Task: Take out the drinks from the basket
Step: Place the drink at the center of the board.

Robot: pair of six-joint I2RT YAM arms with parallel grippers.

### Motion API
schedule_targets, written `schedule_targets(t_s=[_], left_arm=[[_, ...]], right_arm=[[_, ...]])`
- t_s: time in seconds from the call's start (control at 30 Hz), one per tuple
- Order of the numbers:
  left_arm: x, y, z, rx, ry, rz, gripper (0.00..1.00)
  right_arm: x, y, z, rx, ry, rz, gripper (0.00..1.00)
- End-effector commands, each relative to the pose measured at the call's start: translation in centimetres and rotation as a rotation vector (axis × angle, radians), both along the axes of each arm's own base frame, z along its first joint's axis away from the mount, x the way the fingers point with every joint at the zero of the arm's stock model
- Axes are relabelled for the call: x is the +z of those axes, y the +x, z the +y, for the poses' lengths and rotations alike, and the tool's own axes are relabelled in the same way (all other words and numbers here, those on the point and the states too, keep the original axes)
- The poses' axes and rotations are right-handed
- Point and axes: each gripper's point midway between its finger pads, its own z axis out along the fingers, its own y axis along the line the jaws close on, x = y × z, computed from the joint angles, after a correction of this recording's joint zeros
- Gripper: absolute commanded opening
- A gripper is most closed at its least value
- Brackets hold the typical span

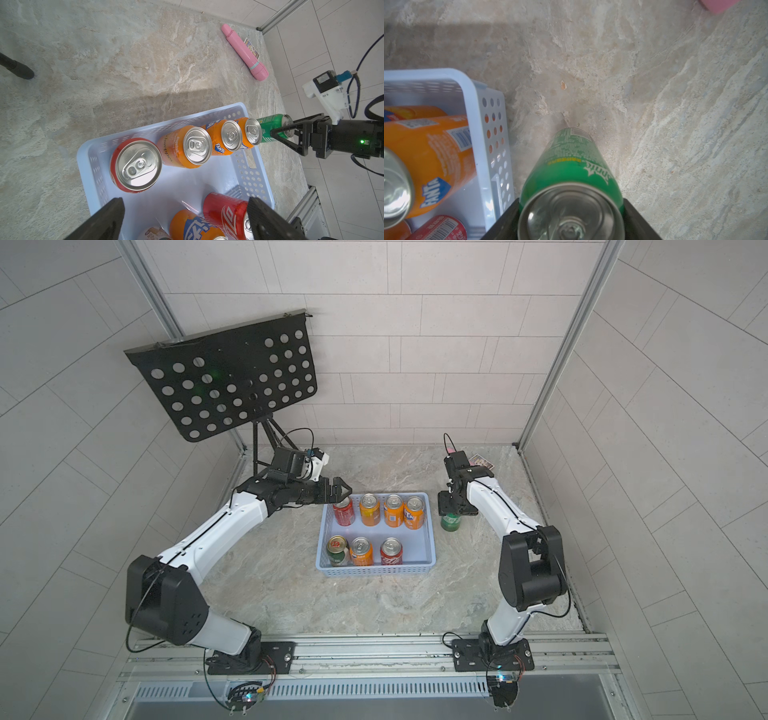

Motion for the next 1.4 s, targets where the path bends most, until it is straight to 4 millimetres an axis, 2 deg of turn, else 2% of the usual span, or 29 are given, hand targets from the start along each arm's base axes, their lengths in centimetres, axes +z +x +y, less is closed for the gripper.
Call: schedule_targets(t_s=[0.0,0.23,0.5,0.67,0.83,0.9,1.1,1.37], left_arm=[[1.4,-0.3,-0.1,-0.012,-0.001,-0.042,1.00],[1.3,-0.4,-0.1,-0.014,0.001,-0.041,1.00],[1.2,-0.3,-0.1,-0.015,0.001,-0.038,1.00],[1.1,-0.3,-0.1,-0.011,0.004,-0.038,1.00],[1.1,-0.2,-0.1,-0.009,0.006,-0.040,1.00],[1.0,-0.2,0.0,-0.006,0.007,-0.035,1.00],[1.1,-0.2,0.1,-0.004,0.008,-0.038,1.00],[1.3,-0.3,0.2,-0.003,0.013,-0.047,1.00]], right_arm=[[1.6,1.9,0.1,0.004,0.011,-0.067,0.13],[0.0,3.0,0.2,0.008,0.007,-0.038,0.13],[-0.7,3.1,0.3,0.014,0.004,-0.028,0.15],[-0.9,2.7,0.2,0.014,0.002,-0.020,0.35],[-0.8,2.4,0.6,0.018,0.028,-0.016,0.67],[-0.6,2.4,0.9,0.021,0.044,-0.025,0.75],[0.5,2.6,0.8,0.014,0.045,-0.060,0.85],[2.4,2.5,0.5,0.010,0.033,-0.082,0.88]])
